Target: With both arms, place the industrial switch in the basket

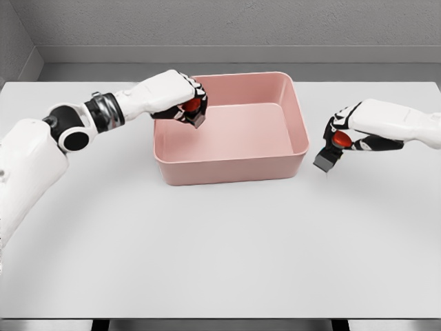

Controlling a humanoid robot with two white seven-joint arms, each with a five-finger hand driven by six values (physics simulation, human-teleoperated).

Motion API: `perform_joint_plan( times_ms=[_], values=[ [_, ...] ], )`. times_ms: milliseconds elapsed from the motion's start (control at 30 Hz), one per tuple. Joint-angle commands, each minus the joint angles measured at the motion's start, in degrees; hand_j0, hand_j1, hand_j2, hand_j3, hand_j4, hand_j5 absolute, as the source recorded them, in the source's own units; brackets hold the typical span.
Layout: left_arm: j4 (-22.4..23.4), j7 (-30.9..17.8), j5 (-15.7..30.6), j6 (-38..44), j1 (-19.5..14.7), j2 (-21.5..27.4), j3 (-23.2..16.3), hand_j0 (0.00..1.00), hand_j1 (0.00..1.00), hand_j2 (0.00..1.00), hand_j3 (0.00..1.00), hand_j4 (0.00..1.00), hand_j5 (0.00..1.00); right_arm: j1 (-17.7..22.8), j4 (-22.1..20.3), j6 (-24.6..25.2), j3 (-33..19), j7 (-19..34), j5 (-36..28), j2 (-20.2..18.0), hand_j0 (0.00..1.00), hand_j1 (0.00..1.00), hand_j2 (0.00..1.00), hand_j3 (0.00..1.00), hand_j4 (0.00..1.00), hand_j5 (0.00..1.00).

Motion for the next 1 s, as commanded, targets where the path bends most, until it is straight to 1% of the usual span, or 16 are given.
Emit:
perform_joint_plan(
  times_ms=[0,67,167,200,233,267,333,533,733,767,800,833,867,900,933,967],
  values=[
    [2.2,0.1,-0.1,0.1,-0.1,-2.0,-1.1,0.37,0.37,0.37,0.37,0.37,0.37,0.0,0.0,0.1,-0.1,0.0,-0.5,0.0,0.44,0.44,0.44,0.44,0.44,0.44],
    [3.4,0.1,-0.4,0.1,-0.2,-2.8,-1.7,0.37,0.37,0.37,0.37,0.37,0.37,-0.4,0.0,0.1,-0.1,0.0,-0.5,0.0,0.43,0.43,0.43,0.43,0.43,0.43],
    [3.4,0.1,-0.3,0.1,-0.2,-2.9,-1.8,0.37,0.37,0.37,0.37,0.37,0.37,-1.1,0.0,0.1,-0.1,0.0,-0.5,0.2,0.43,0.43,0.43,0.43,0.43,0.43],
    [3.4,0.1,-0.3,0.1,-0.2,-2.9,-1.8,0.40,0.40,0.40,0.40,0.40,0.40,-1.2,0.0,0.1,-0.1,0.0,-0.5,0.2,0.43,0.43,0.43,0.43,0.43,0.43],
    [3.0,0.2,-0.2,0.1,-0.5,-2.8,-1.8,0.51,0.51,0.51,0.51,0.51,0.51,-1.6,0.0,0.1,-0.1,0.4,-0.5,0.3,0.43,0.43,0.43,0.43,0.43,0.43],
    [2.8,0.3,-0.2,0.1,-0.6,-2.7,-1.8,0.67,0.67,0.67,0.67,0.67,0.67,-1.8,0.0,0.1,-0.1,0.6,-0.6,0.4,0.43,0.43,0.43,0.43,0.43,0.43],
    [2.8,0.3,-0.2,0.1,-0.7,-2.7,-1.8,0.83,0.83,0.83,0.83,0.83,0.83,-2.4,0.0,0.1,-0.1,0.7,-0.6,0.6,0.43,0.43,0.43,0.43,0.43,0.43],
    [2.8,0.3,-0.3,0.1,-1.0,-2.7,-1.7,0.87,0.87,0.87,0.87,0.87,0.87,-4.0,0.1,0.1,-0.1,1.5,-0.6,0.9,0.42,0.42,0.42,0.42,0.42,0.42],
    [2.4,0.5,0.0,0.1,-1.1,-2.2,-1.7,0.86,0.86,0.86,0.86,0.86,0.86,-5.2,0.1,0.1,-0.1,2.2,-0.6,1.7,0.42,0.42,0.42,0.42,0.42,0.42],
    [-0.2,0.5,0.8,0.1,-1.1,-1.0,-1.7,0.86,0.86,0.86,0.86,0.86,0.86,-5.3,0.1,0.1,-0.1,2.3,-0.6,1.8,0.42,0.42,0.42,0.42,0.42,0.42],
    [-5.1,0.6,3.4,0.1,-1.3,3.6,-1.8,0.86,0.86,0.86,0.86,0.86,0.86,-5.7,0.1,0.1,-0.1,2.4,-0.6,2.3,0.42,0.42,0.42,0.42,0.42,0.42],
    [-9.6,0.6,6.5,0.1,-1.3,7.6,-3.6,0.87,0.87,0.87,0.87,0.87,0.87,-5.7,0.2,0.1,-0.1,2.7,-0.6,2.7,0.42,0.42,0.42,0.42,0.42,0.42],
    [-13.0,0.6,8.5,0.1,-1.4,11.0,-4.2,0.88,0.88,0.88,0.88,0.88,0.88,-5.9,0.3,0.1,-0.1,2.7,-0.6,2.9,0.42,0.42,0.42,0.42,0.42,0.42],
    [-17.3,0.6,10.3,0.1,-1.3,15.2,-4.3,0.93,0.93,0.93,0.93,0.93,0.93,-6.3,0.5,0.1,0.0,2.8,-0.6,3.2,0.42,0.42,0.42,0.42,0.42,0.42],
    [-19.8,0.7,12.6,0.1,-1.2,18.2,-5.4,0.93,0.93,0.93,0.93,0.93,0.93,-6.4,0.6,0.1,0.0,2.9,-0.6,3.6,0.42,0.42,0.42,0.42,0.42,0.42],
    [-21.9,0.8,14.5,0.1,-1.2,21.9,-6.2,0.99,0.99,0.99,0.99,0.99,0.99,-6.5,0.9,0.1,-0.1,3.5,-0.6,4.1,0.42,0.42,0.42,0.42,0.42,0.42]
  ],
)
